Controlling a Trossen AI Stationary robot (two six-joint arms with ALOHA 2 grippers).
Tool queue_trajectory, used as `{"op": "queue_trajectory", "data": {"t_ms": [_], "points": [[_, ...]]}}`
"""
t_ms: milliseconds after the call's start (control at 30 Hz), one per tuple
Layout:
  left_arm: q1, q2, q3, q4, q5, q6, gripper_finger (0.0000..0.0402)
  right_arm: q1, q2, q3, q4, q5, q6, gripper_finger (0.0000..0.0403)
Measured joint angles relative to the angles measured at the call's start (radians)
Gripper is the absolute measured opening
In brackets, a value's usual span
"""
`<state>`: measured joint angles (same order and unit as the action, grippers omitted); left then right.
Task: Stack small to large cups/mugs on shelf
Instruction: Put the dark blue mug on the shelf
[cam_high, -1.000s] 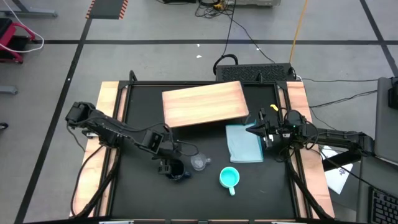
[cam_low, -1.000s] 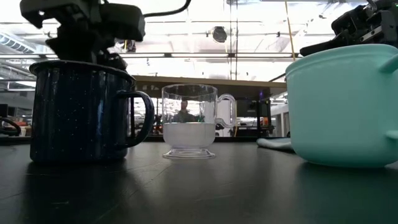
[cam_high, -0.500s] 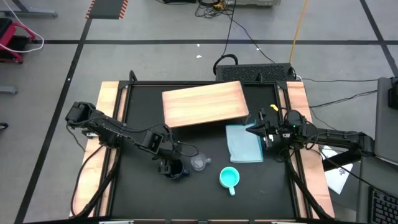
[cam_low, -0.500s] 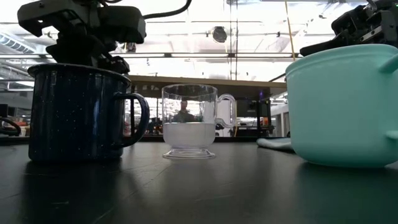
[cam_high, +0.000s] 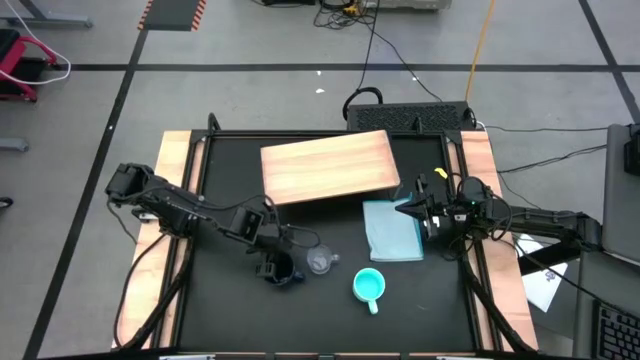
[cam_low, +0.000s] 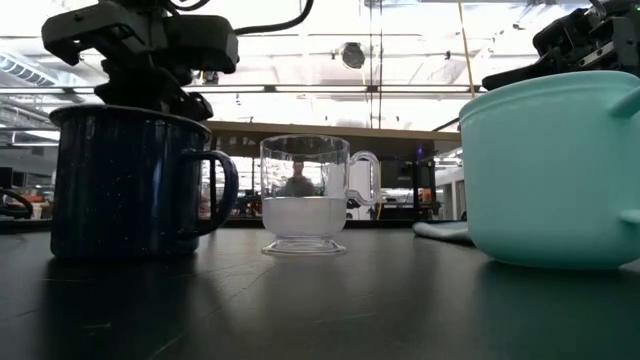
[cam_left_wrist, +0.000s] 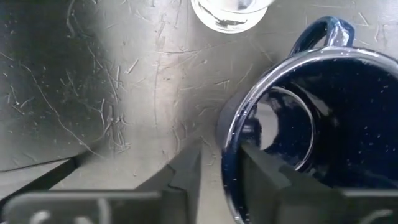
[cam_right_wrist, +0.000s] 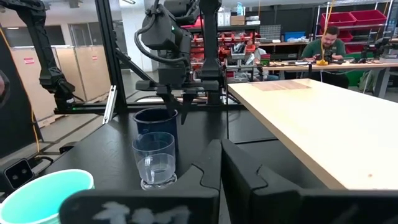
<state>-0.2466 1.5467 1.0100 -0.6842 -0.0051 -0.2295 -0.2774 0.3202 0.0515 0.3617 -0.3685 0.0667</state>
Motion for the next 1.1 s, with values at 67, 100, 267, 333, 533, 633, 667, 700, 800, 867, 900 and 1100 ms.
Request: {"op": "queue_trajectory", "data": {"t_ms": [67,100,267,333,533,633,667,700,800,867,900,1100], "points": [[0.0,0.0,0.0,0.0,0.0,0.02,0.0058,0.0,0.0,0.0,0.0,0.0,0.0,0.0],[0.0,0.0,0.0,0.0,0.001,0.029,0.0042,0.0,0.0,0.0,0.0,0.0,0.0,0.0],[0.0,-0.001,0.003,0.005,0.022,0.086,0.0021,0.0,0.0,0.0,0.0,0.0,0.0,0.0],[0.0,-0.001,0.003,0.003,0.031,0.119,0.0024,0.0,0.0,0.0,0.0,0.0,0.0,0.0],[0.013,0.0,0.035,-0.032,0.063,0.193,0.0019,0.0,0.0,0.0,0.0,0.0,0.0,0.0],[0.022,0.0,0.082,-0.071,0.058,0.226,0.0017,0.0,0.0,0.0,0.0,0.0,0.0,0.0],[0.027,0.001,0.101,-0.086,0.06,0.237,0.0017,0.0,0.0,0.0,0.0,0.0,0.0,0.0],[0.032,0.001,0.122,-0.103,0.073,0.241,0.0017,0.0,0.0,0.0,0.0,0.0,0.0,0.0],[0.049,0.001,0.189,-0.156,0.085,0.258,0.0017,0.0,0.0,0.0,0.0,0.0,0.0,0.0],[0.059,0.001,0.232,-0.189,0.084,0.281,0.0017,0.0,0.0,0.0,0.0,0.0,0.0,0.0],[0.066,0.001,0.252,-0.21,0.084,0.29,0.0017,0.0,0.0,0.0,0.0,0.0,0.0,0.0],[0.111,0.001,0.357,-0.317,0.083,0.334,0.0017,0.0,0.0,0.0,0.0,0.0,0.0,0.0]]}}
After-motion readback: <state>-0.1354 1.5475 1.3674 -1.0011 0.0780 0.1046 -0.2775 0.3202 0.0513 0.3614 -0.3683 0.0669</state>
